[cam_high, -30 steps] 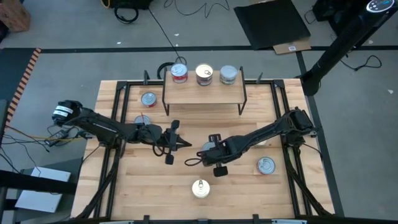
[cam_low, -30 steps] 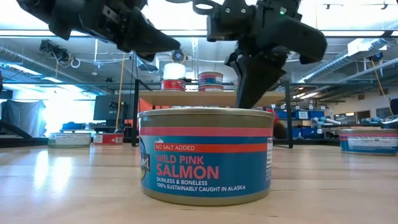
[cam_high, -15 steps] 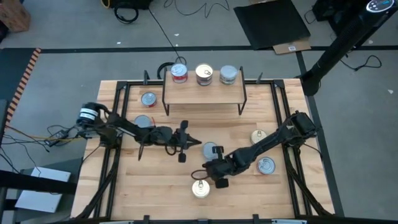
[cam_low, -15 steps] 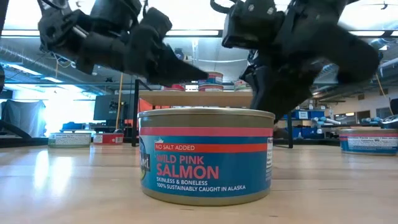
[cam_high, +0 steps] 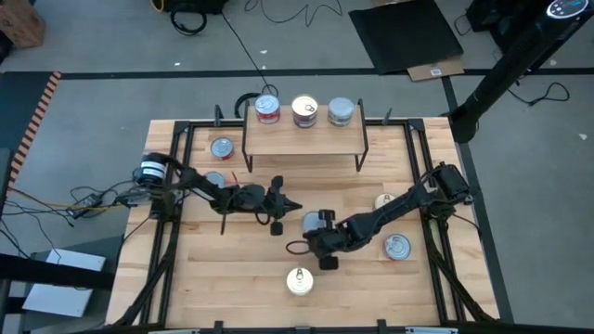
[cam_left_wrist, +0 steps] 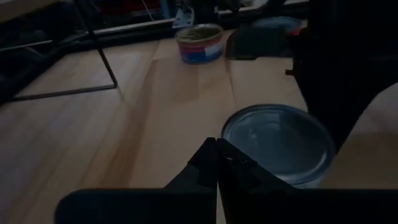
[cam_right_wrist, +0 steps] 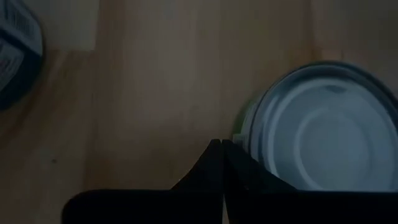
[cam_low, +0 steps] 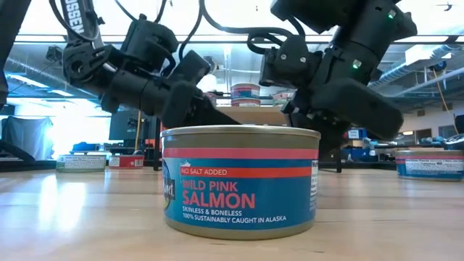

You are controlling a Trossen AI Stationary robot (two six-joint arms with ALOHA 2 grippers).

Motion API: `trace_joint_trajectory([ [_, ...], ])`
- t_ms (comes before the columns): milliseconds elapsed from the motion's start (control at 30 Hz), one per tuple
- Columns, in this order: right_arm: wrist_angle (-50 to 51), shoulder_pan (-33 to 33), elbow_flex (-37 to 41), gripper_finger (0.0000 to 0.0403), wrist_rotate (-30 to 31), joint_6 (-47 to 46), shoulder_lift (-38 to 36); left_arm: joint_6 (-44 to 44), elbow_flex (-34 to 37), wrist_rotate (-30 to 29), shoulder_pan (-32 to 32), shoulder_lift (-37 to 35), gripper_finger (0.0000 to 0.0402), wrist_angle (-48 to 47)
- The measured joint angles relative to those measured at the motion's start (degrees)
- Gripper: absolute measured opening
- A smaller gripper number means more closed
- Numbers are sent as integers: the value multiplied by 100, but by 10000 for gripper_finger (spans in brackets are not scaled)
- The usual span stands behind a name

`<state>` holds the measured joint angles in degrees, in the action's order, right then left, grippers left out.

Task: Stack canned seafood by type on shelf
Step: Put the green tuna can on the shelf aligned with the other green tuna can

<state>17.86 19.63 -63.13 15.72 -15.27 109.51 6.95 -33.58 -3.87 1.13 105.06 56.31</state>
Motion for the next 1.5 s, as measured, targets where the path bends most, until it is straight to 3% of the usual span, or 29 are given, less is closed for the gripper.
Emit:
trace_joint_trajectory([
  [333, -183, -12, -2, 4, 73, 39, 0, 322, -433, -323, -94, 592, 7, -55],
  [733, -170, -97, -7, 4, 89, 42, 0, 310, -670, 474, -155, 987, 7, -80],
  [1500, -28, -372, -168, 4, 604, -542, -699, 284, -665, 828, -129, 985, 7, -197],
])
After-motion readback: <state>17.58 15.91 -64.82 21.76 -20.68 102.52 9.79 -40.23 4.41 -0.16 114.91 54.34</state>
